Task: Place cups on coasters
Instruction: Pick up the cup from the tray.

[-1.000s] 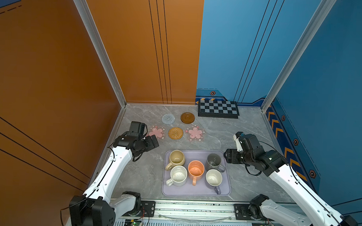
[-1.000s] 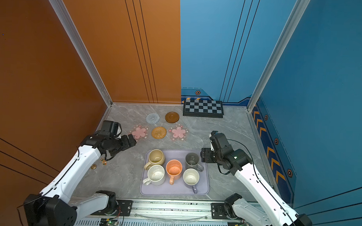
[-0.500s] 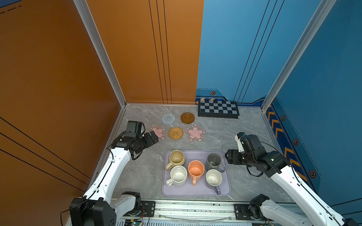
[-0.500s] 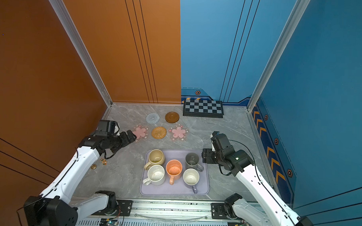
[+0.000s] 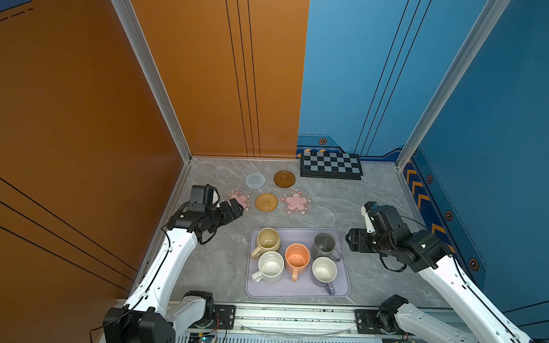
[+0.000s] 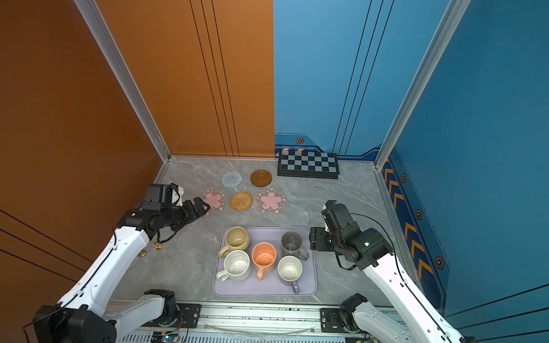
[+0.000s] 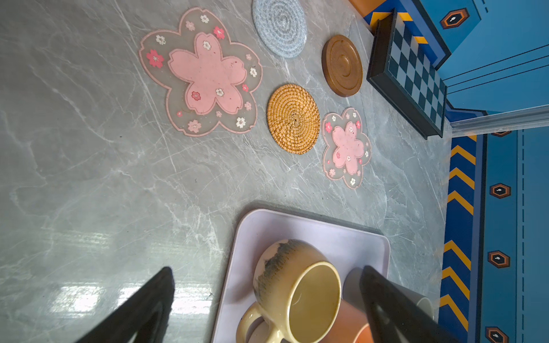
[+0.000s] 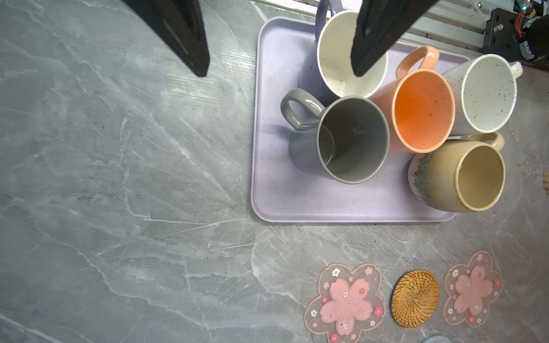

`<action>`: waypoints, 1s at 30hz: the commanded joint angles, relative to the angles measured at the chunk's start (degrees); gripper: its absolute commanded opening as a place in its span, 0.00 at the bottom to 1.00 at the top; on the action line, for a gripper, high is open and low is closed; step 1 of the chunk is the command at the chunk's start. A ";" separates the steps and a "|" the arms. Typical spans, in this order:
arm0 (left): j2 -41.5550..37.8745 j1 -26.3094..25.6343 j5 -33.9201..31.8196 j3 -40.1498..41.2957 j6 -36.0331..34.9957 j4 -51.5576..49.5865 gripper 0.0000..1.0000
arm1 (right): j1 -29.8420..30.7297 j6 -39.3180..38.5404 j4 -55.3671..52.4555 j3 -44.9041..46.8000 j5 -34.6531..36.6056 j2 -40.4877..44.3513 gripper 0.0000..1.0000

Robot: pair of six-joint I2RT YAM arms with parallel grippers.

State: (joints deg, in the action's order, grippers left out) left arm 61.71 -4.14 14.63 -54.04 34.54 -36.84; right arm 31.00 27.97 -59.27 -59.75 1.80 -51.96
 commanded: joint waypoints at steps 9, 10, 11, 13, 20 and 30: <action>-1.56 -2.94 -3.11 -0.31 -0.89 -1.59 0.98 | 3.98 2.57 -9.24 0.26 1.28 4.08 0.77; -1.29 -3.37 -3.50 -0.29 -1.10 -1.89 0.98 | 4.55 2.75 -9.29 0.89 0.82 4.23 0.76; -1.15 -3.72 -3.80 -0.34 -1.15 -2.01 0.98 | 5.10 2.94 -9.21 1.50 0.64 4.22 0.76; -0.81 -4.62 -4.61 -0.34 -1.12 -2.03 0.98 | 6.57 3.19 -8.63 3.27 1.39 3.78 0.75; -0.44 -6.31 -5.57 -1.15 -0.88 -2.09 1.00 | 10.74 0.47 -1.07 7.01 0.99 -2.35 0.73; -2.28 -6.44 -6.79 0.46 -0.26 -2.80 1.00 | 9.61 -7.31 5.39 7.54 1.33 -11.92 0.70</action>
State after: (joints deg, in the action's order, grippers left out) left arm 60.29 -10.20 9.19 -54.06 34.35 -38.30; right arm 41.12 24.36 -56.55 -51.88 2.85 -62.02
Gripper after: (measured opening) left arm 0.999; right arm 0.708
